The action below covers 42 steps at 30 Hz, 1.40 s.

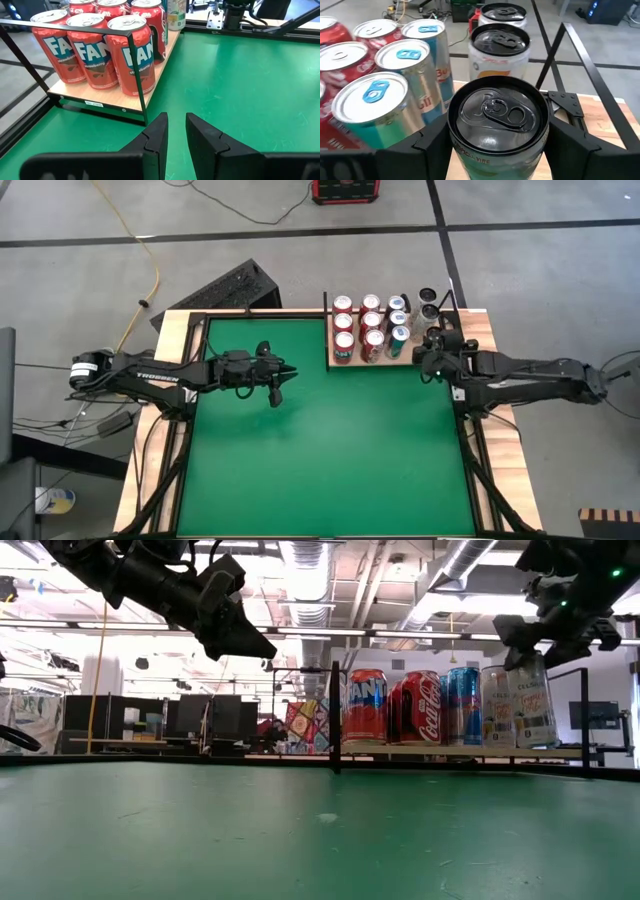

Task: Place canned beverage on shelf
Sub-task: Put the yellow soda can on the shelf aligned with the other yellow soda cans

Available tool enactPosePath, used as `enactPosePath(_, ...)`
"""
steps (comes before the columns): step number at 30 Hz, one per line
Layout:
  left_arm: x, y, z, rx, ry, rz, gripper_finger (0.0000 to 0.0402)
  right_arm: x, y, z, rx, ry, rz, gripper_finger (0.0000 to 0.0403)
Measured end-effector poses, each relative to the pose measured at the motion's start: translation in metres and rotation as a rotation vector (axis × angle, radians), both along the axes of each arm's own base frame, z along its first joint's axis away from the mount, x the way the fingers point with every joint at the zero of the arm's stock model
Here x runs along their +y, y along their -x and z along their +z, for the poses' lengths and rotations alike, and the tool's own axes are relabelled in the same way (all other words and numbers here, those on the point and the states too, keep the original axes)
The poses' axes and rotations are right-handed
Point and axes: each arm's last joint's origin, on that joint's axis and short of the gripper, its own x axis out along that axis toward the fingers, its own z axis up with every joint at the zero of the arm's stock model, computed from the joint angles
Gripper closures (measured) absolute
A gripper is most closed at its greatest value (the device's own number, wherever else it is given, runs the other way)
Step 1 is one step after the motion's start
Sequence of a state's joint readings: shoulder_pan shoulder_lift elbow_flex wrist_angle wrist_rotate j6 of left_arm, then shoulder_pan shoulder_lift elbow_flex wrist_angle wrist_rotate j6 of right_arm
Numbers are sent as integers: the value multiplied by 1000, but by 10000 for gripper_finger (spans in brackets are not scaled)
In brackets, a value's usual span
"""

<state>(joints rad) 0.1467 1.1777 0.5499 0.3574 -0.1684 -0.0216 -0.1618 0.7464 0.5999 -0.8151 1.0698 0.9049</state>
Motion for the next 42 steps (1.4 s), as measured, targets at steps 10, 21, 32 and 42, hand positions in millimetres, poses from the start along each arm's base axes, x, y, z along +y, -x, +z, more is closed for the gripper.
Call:
enactPosePath(10, 0, 0, 0, 4, 1, 0, 345, -11, -13, 2, -6, -4, 20, 125)
enactPosePath(21, 0, 1, -4, 38, 7, -2, 345, -19, -18, -2, 41, -16, -18, 114)
enactPosePath(32, 0, 1, -3, 36, 6, 0, 345, -19, -21, -2, -3, -37, 13, 22)
enactPosePath(42, 0, 1, -3, 36, 6, 0, 345, -20, -22, 1, 44, -15, 34, 24)
